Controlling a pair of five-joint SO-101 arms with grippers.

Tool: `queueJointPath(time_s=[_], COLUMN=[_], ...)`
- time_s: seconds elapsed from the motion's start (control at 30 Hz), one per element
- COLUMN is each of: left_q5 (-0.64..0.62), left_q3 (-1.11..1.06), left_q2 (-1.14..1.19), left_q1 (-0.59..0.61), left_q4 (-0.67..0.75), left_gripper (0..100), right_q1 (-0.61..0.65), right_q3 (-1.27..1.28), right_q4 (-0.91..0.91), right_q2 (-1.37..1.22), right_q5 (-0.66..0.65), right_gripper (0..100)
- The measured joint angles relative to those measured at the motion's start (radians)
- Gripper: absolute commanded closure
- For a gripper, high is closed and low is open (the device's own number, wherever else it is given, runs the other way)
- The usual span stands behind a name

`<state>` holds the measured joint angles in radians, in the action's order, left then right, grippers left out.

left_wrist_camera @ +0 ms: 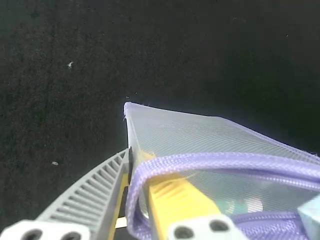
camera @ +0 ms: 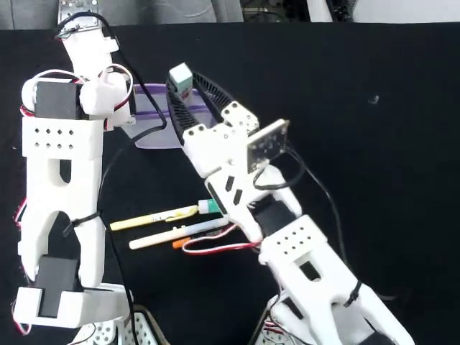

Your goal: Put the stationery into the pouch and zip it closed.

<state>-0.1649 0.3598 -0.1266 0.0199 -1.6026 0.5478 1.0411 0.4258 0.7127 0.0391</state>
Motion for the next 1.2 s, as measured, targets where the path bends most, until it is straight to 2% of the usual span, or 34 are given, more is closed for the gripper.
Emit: queueJointPath(time_s=[0.07, 0.27, 0.37, 0.63, 0.9, 1.0, 1.07, 1.2], left_q5=[0.000, 0.000, 0.000, 0.000, 0.000, 0.000, 0.000, 0.000], left_q3=[-0.002, -0.009, -0.011, -0.015, -0.018, -0.018, -0.018, -0.021], left_q2=[0.000, 0.000, 0.000, 0.000, 0.000, 0.000, 0.000, 0.000], left_q1=[0.000, 0.000, 0.000, 0.000, 0.000, 0.000, 0.000, 0.000], left_q4=[0.003, 0.011, 0.011, 0.021, 0.028, 0.028, 0.028, 0.029], left_gripper=[97, 97, 97, 97, 97, 97, 97, 97], right_q1=[0.002, 0.003, 0.003, 0.003, 0.003, 0.003, 0.003, 0.003], right_q3=[0.000, 0.012, 0.046, 0.086, -0.054, -0.084, -0.091, -0.092], right_q4=[0.037, 0.097, 0.100, 0.075, -0.259, -0.316, -0.328, -0.334], right_q2=[-0.051, -0.097, -0.097, -0.038, -0.031, -0.031, -0.031, -0.031], right_q5=[0.000, 0.000, 0.000, 0.000, 0.002, 0.002, 0.002, 0.002], right_gripper=[97.2, 77.3, 73.6, 73.7, 73.7, 74.0, 77.2, 90.9])
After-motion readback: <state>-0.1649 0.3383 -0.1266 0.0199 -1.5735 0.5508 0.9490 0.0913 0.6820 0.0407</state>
